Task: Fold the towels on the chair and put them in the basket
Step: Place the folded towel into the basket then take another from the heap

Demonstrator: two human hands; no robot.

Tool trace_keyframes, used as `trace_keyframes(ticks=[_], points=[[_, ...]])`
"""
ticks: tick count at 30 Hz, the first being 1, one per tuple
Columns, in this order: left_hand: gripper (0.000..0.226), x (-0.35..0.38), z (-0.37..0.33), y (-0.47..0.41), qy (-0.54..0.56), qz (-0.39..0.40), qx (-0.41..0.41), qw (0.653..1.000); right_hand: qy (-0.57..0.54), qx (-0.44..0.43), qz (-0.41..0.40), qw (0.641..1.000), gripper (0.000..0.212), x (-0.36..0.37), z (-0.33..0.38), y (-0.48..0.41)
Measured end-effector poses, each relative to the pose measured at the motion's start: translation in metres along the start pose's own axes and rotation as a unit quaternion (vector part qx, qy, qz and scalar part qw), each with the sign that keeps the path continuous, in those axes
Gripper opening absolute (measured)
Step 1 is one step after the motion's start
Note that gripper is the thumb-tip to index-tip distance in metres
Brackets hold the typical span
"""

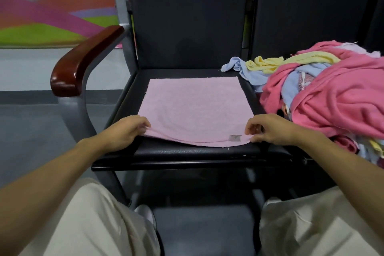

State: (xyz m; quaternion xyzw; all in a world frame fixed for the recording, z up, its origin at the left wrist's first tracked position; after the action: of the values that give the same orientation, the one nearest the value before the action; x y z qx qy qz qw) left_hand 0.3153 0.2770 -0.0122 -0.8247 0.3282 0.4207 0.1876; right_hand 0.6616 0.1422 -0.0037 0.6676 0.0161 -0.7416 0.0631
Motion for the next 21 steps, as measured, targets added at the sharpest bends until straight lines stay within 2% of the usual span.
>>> trace_keyframes(ticks=[4,6,8,11,14,17,21], points=[[0.018,0.004,0.0,-0.008,-0.001,-0.015,-0.014,1.0,0.064,-0.014,-0.025,0.998,0.012,0.002,0.004,-0.003],[0.019,0.001,-0.006,-0.01,0.046,-0.04,-0.015,0.998,0.056,-0.003,-0.039,0.998,0.011,0.007,0.0,-0.006],[0.022,0.001,-0.012,-0.01,0.076,-0.024,-0.015,0.997,0.025,0.032,-0.043,0.998,0.014,0.009,-0.004,-0.007],[0.018,0.003,-0.005,-0.007,0.052,0.006,-0.037,0.998,0.005,0.046,-0.037,0.998,0.019,0.008,-0.005,-0.008],[0.016,-0.007,-0.003,-0.004,0.03,-0.033,-0.016,0.999,0.039,0.041,0.004,0.998,0.005,0.011,0.0,-0.008],[0.013,-0.015,-0.008,0.0,0.014,-0.065,0.004,0.998,0.074,0.025,0.064,0.995,0.029,0.017,0.007,-0.007],[0.011,-0.025,-0.015,0.007,0.096,-0.116,-0.011,0.989,0.1,0.005,0.001,0.995,0.02,0.006,0.013,-0.005]])
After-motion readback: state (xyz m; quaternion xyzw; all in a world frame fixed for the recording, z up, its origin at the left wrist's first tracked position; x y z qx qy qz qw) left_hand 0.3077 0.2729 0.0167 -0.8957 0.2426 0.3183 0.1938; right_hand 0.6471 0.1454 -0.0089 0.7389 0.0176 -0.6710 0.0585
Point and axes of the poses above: each hand's wrist, its own y-axis away from the middle knuckle, its own x-axis out of the palm, z = x × y, the point moved 6 cm from there along -y, towards the middle knuckle, and after that the axes turned 12 degrees about y, right-handed, at the moved point
